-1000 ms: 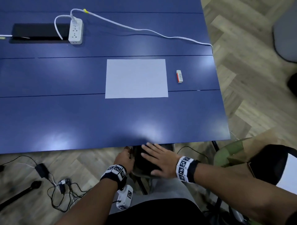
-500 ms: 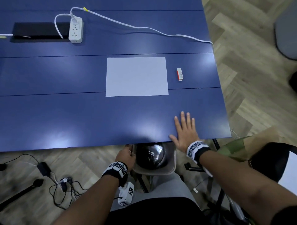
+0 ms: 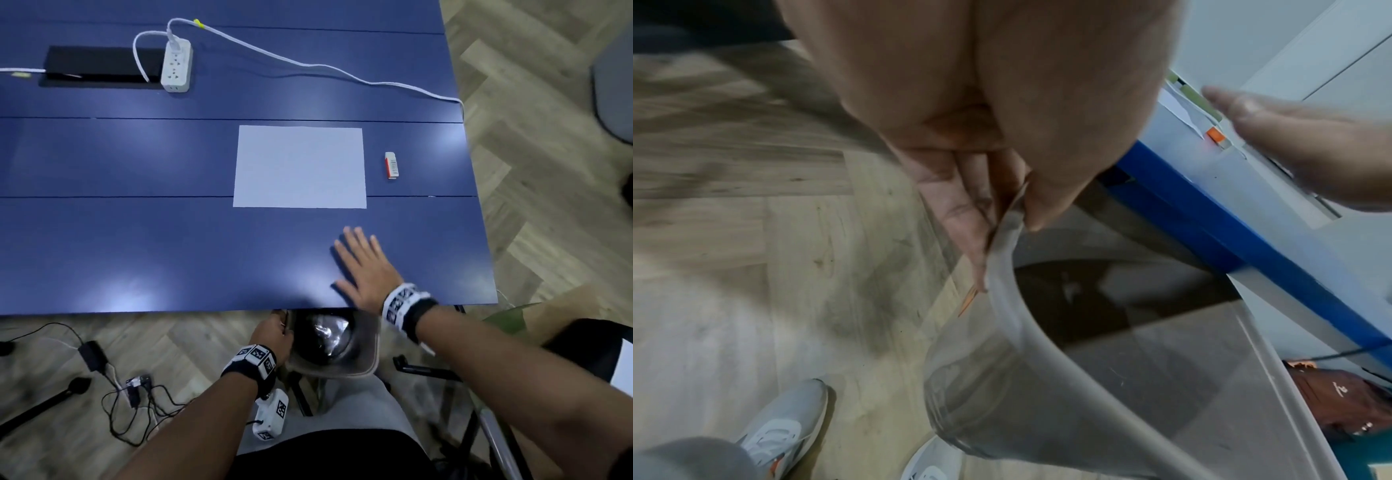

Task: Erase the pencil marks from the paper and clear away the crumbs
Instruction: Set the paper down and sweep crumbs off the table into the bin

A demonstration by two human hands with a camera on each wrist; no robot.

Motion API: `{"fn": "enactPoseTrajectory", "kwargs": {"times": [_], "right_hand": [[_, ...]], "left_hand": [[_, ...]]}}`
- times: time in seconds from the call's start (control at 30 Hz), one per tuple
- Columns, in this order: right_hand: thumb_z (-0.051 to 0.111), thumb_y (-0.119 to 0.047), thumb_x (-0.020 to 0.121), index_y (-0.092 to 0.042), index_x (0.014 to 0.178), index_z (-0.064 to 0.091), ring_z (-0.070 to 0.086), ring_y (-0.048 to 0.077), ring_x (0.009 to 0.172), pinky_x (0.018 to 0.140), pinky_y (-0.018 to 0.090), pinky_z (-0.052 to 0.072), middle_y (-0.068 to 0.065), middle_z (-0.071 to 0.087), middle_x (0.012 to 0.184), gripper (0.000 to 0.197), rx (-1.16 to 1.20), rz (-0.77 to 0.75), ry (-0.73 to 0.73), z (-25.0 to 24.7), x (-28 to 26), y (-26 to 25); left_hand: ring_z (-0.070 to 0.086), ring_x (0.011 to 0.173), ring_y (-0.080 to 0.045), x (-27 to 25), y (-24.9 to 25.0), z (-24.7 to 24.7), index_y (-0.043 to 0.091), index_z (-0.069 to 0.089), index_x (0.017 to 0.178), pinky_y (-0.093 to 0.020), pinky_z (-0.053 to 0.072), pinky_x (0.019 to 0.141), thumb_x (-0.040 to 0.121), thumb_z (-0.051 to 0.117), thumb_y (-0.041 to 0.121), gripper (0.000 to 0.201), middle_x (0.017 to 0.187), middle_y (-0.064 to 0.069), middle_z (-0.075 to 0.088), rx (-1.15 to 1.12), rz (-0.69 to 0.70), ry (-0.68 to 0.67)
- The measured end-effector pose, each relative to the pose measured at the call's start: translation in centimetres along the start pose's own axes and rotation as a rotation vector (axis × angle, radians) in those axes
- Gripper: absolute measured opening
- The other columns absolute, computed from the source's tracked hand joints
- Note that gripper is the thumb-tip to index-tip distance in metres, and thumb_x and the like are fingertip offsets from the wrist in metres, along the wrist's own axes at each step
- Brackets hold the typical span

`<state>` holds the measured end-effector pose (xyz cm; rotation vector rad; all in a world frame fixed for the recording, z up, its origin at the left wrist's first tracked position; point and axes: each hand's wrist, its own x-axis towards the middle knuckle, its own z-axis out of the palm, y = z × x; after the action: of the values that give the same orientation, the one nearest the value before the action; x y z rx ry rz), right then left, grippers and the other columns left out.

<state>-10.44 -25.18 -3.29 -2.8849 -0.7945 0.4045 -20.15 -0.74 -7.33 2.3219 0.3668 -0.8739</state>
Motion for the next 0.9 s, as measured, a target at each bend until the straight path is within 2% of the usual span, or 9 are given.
{"fn": "enactPoseTrajectory", "kwargs": {"times": [0.1, 0.2, 0.27, 0.33, 0.5, 0.63, 0.67, 0.77, 0.9], "right_hand": [[0.027, -0.064, 0.094, -0.014, 0.156, 0.013, -0.002, 0.036, 0.149, 0.116, 0.058, 0.014, 0.015, 0.0, 0.162, 0.081, -0.112, 0.003, -0.126, 0.3, 4.0, 2.2], [0.02, -0.069, 0.092, -0.015, 0.156, 0.008, -0.006, 0.04, 0.148, 0.114, 0.063, 0.011, 0.015, -0.004, 0.162, 0.084, -0.207, -0.009, -0.15, 1.4, 5.4, 0.9], [0.021, -0.068, 0.093, -0.013, 0.156, 0.01, -0.005, 0.042, 0.147, 0.113, 0.065, 0.009, 0.016, -0.002, 0.162, 0.084, -0.223, -0.099, -0.146, 2.0, 4.7, -1.1], [0.027, -0.066, 0.093, -0.012, 0.155, 0.016, -0.001, 0.044, 0.147, 0.114, 0.065, 0.009, 0.019, 0.002, 0.161, 0.083, -0.199, -0.232, -0.164, 2.8, 2.7, -3.2], [0.035, -0.065, 0.089, -0.013, 0.154, 0.019, -0.001, 0.045, 0.147, 0.117, 0.062, 0.008, 0.021, 0.0, 0.161, 0.085, -0.157, -0.395, -0.243, 3.5, -2.5, -6.3], [0.041, -0.06, 0.091, -0.013, 0.152, 0.026, 0.014, 0.037, 0.147, 0.117, 0.054, 0.02, 0.019, 0.013, 0.16, 0.078, -0.047, -0.501, -0.219, 1.7, -2.2, -5.5], [0.041, -0.059, 0.092, -0.014, 0.152, 0.026, 0.016, 0.038, 0.147, 0.117, 0.054, 0.018, 0.019, 0.014, 0.16, 0.077, -0.052, -0.471, -0.2, 1.0, -0.9, -5.0], [0.037, -0.06, 0.093, -0.015, 0.153, 0.024, 0.011, 0.04, 0.147, 0.116, 0.057, 0.017, 0.018, 0.011, 0.161, 0.076, -0.097, -0.238, -0.156, -0.7, 4.2, -3.5], [0.015, -0.066, 0.09, -0.021, 0.156, 0.006, -0.007, 0.042, 0.147, 0.113, 0.063, 0.009, 0.014, -0.008, 0.162, 0.081, -0.166, -0.095, -0.223, 0.3, 7.4, -5.1]], "left_hand": [[0.066, 0.09, -0.039, -0.1, -0.1, -0.1, 0.014, 0.055, 0.11, -0.038, 0.051, 0.075, 0.086, 0.059, 0.009, 0.024, 0.092, -0.014, 0.072, -0.009, -0.005, -0.003], [0.065, 0.091, -0.041, -0.1, -0.4, -0.2, 0.014, 0.053, 0.106, -0.042, 0.052, 0.076, 0.086, 0.057, 0.009, 0.021, 0.091, -0.015, 0.071, -0.015, -0.001, 0.004], [0.064, 0.092, -0.041, -0.1, -0.6, -0.4, 0.016, 0.05, 0.1, -0.041, 0.05, 0.074, 0.088, 0.056, 0.01, 0.015, 0.092, -0.016, 0.071, -0.022, 0.004, 0.017], [0.064, 0.094, -0.042, -0.3, -0.6, -0.5, 0.015, 0.052, 0.103, -0.042, 0.049, 0.075, 0.093, 0.055, 0.014, 0.011, 0.095, -0.017, 0.072, -0.041, 0.005, 0.025], [0.064, 0.105, -0.04, -0.5, -0.3, -0.7, 0.013, 0.058, 0.122, -0.041, 0.051, 0.086, 0.093, 0.055, 0.014, 0.03, 0.111, -0.017, 0.071, -0.043, -0.004, 0.021], [0.063, 0.107, -0.04, -0.4, 0.0, -1.0, 0.012, 0.06, 0.123, -0.04, 0.05, 0.086, 0.091, 0.056, 0.011, 0.032, 0.114, -0.018, 0.071, -0.027, -0.025, -0.001], [0.063, 0.107, -0.041, -0.4, 0.0, -1.0, 0.013, 0.06, 0.122, -0.039, 0.049, 0.086, 0.09, 0.057, 0.01, 0.033, 0.114, -0.018, 0.07, -0.022, -0.025, -0.008], [0.064, 0.104, -0.041, -0.2, 0.0, -1.1, 0.014, 0.062, 0.12, -0.039, 0.051, 0.084, 0.091, 0.056, 0.012, 0.03, 0.11, -0.017, 0.072, -0.036, -0.022, -0.013], [0.062, 0.104, -0.043, 0.0, 0.3, -1.0, 0.011, 0.061, 0.121, -0.038, 0.047, 0.082, 0.092, 0.054, 0.01, 0.029, 0.112, -0.019, 0.07, -0.023, -0.022, -0.013]]}}
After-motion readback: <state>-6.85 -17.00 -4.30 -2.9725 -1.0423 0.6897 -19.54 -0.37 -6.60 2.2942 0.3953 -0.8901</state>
